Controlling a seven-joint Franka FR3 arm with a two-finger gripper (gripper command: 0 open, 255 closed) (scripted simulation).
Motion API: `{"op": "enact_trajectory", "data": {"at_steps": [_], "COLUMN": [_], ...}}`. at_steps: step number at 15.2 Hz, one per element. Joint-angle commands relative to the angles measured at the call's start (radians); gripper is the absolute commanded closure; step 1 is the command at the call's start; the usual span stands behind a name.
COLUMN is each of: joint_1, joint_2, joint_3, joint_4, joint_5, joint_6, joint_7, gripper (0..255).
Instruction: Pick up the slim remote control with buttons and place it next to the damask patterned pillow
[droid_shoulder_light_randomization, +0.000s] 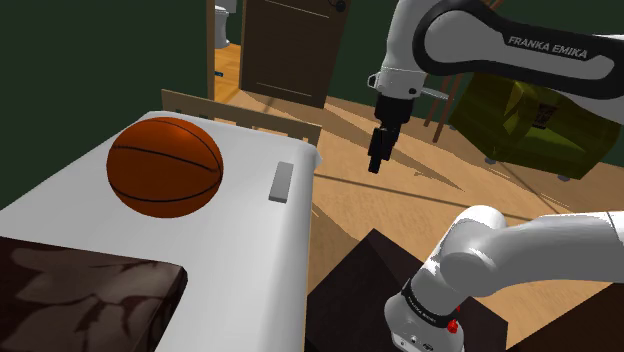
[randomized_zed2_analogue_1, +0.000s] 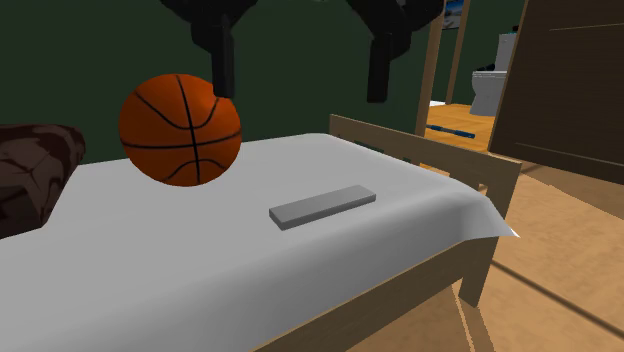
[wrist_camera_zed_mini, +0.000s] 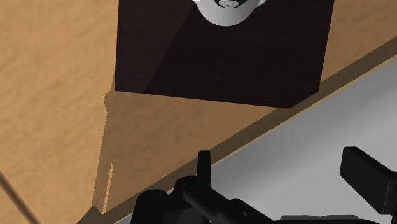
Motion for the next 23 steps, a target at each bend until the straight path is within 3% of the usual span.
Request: {"op": "enact_trajectory", "data": {"at_steps": [1,12,23], "joint_1": [0.0,-0.087,-0.18], "joint_2": [0.0,0.316,0.711], "joint_3": [0.0,0.141,0.211], "joint_4": [0.0,-0.001,0.159], "joint_5": [0.0,0.086,0.022], "joint_6": [0.0,0.394,0.701], "joint_7": [0.0,0.369,0.744], "gripper": [0,0,0]}}
